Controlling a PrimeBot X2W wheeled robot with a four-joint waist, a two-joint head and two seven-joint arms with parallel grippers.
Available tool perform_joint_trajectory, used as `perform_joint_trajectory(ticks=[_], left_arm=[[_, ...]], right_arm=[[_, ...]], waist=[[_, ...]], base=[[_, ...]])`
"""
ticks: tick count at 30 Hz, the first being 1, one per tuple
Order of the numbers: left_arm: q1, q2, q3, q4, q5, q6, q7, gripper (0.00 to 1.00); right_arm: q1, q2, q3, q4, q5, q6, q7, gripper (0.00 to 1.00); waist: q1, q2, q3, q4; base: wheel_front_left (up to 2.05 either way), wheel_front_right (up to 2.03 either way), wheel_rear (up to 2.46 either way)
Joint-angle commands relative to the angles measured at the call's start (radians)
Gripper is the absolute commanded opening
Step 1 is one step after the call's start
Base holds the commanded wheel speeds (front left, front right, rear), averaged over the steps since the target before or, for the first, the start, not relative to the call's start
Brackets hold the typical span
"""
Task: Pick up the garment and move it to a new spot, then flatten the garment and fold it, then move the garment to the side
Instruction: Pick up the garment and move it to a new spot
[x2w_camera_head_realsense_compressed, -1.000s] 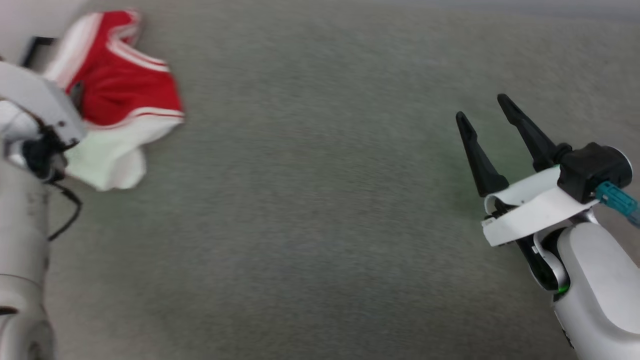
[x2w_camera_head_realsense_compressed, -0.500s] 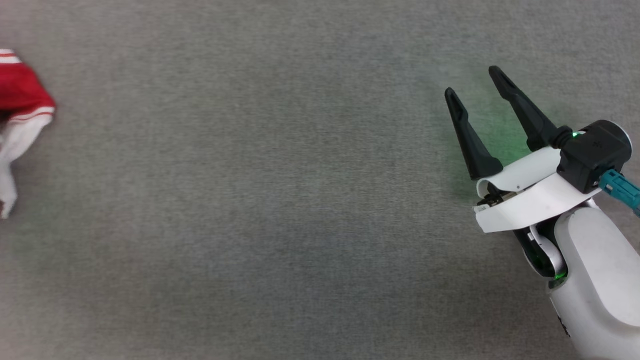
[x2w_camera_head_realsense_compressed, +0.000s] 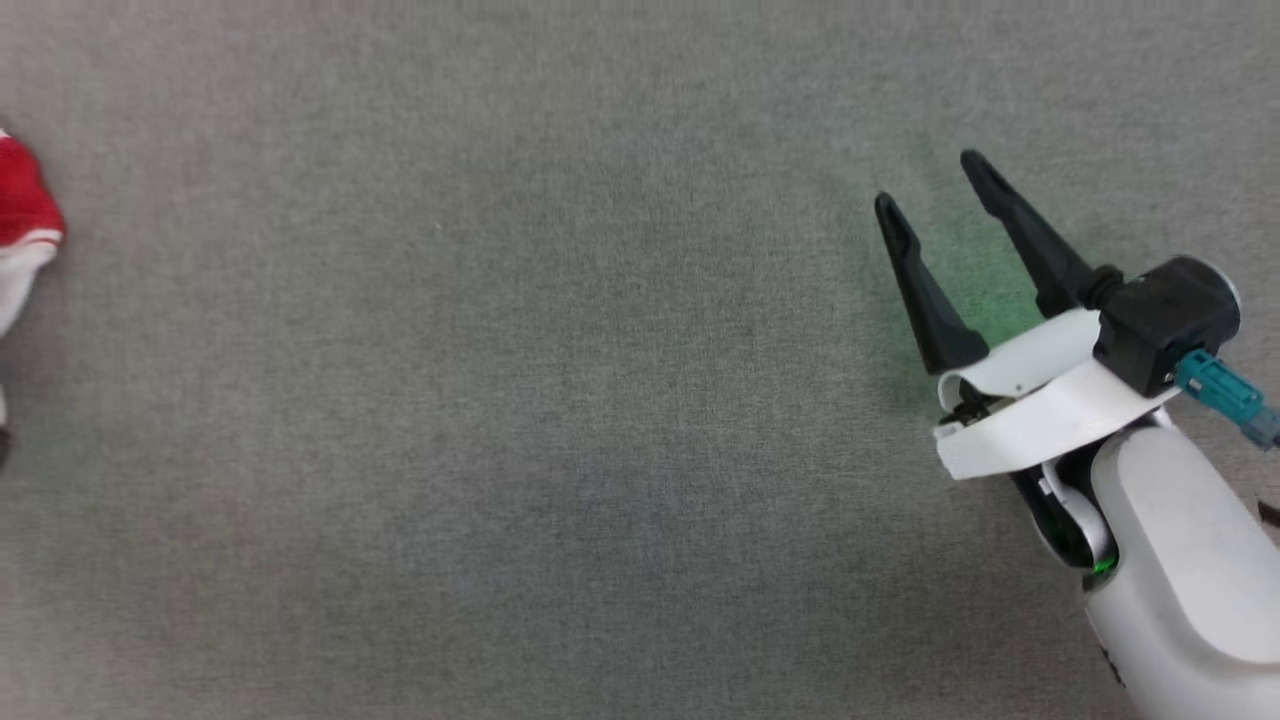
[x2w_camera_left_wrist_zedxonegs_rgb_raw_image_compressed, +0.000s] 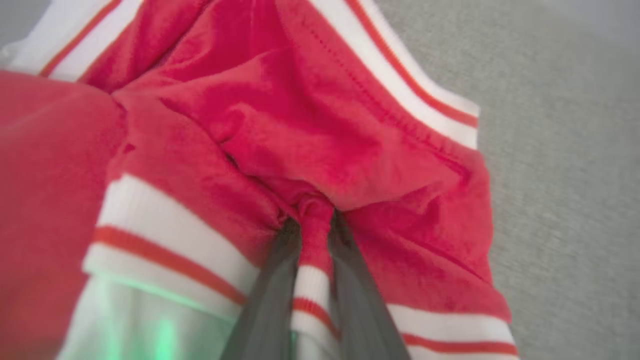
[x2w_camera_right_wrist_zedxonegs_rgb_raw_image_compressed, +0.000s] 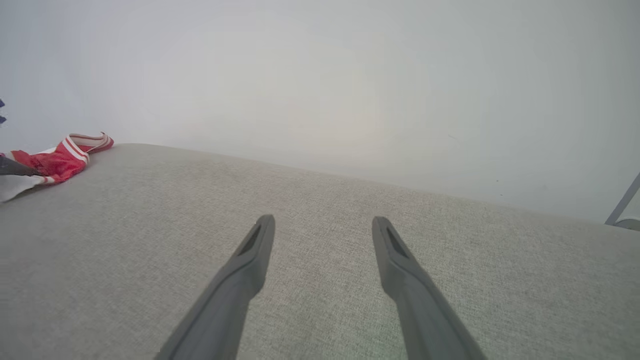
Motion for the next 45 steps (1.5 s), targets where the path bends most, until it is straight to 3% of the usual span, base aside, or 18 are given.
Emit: perform_joint_trajectory(ticks=[1,5,10,19,25,31,36,40,44,45], left_arm=[[0.028,-0.046,-0.010,0.009,-0.002,-0.017,-0.005,0.00],[0.003,-0.024,-0.017,-0.039,-0.017,-0.019,-0.099,0.00],[-0.003,-0.081,-0.118,-0.180,-0.082,-0.022,-0.106,0.00],[0.054,-0.142,-0.366,-0.634,-0.355,-0.020,0.060,0.00],[0.115,-0.180,-0.492,-0.909,-0.459,-0.020,0.187,0.00],[0.115,-0.219,-0.618,-1.066,-0.496,-0.020,0.283,0.00],[0.055,-0.264,-0.728,-1.155,-0.543,-0.021,0.291,0.00],[0.001,-0.235,-0.845,-1.179,-0.582,-0.020,0.274,0.00],[-0.054,-0.118,-0.985,-1.152,-0.601,-0.019,0.278,0.00],[-0.054,-0.118,-0.985,-1.152,-0.601,-0.019,0.278,0.00]], right_arm=[[0.019,0.005,-0.004,0.003,0.002,-0.001,-0.001,1.00],[0.054,0.020,-0.016,0.018,0.012,-0.001,-0.001,1.00],[0.104,0.038,-0.058,0.021,0.026,-0.001,-0.001,1.00],[0.203,0.085,-0.145,0.005,0.039,-0.001,-0.001,1.00],[0.234,0.111,-0.196,-0.016,0.042,-0.001,-0.001,1.00],[0.216,0.152,-0.219,-0.037,0.052,-0.001,-0.001,1.00],[0.225,0.174,-0.244,-0.041,0.061,-0.001,-0.001,1.00],[0.225,0.191,-0.255,-0.044,0.069,-0.001,-0.001,1.00],[0.220,0.201,-0.258,-0.046,0.081,-0.001,-0.001,1.00],[0.220,0.201,-0.258,-0.046,0.081,-0.001,-0.001,1.00]], waist=[[0.0000,0.0000,-0.080,0.032],[0.0000,0.0000,-0.150,0.041],[0.0000,0.0000,-0.205,0.048],[0.0000,0.0000,-0.250,0.007],[0.0000,0.0000,-0.244,-0.061],[0.0000,0.0000,-0.201,-0.164],[0.0000,0.0000,-0.169,-0.230],[0.0000,0.0000,-0.149,-0.272],[0.0000,0.0000,-0.139,-0.302],[0.0000,0.0000,-0.139,-0.302]], base=[[0.00,0.00,0.00],[0.00,0.00,0.00],[0.00,0.00,0.00],[0.00,0.00,0.00],[0.00,0.00,0.00],[0.00,0.00,0.00],[0.00,0.00,0.00],[0.00,0.00,0.00],[0.00,0.00,0.00],[0.00,0.00,0.00]])
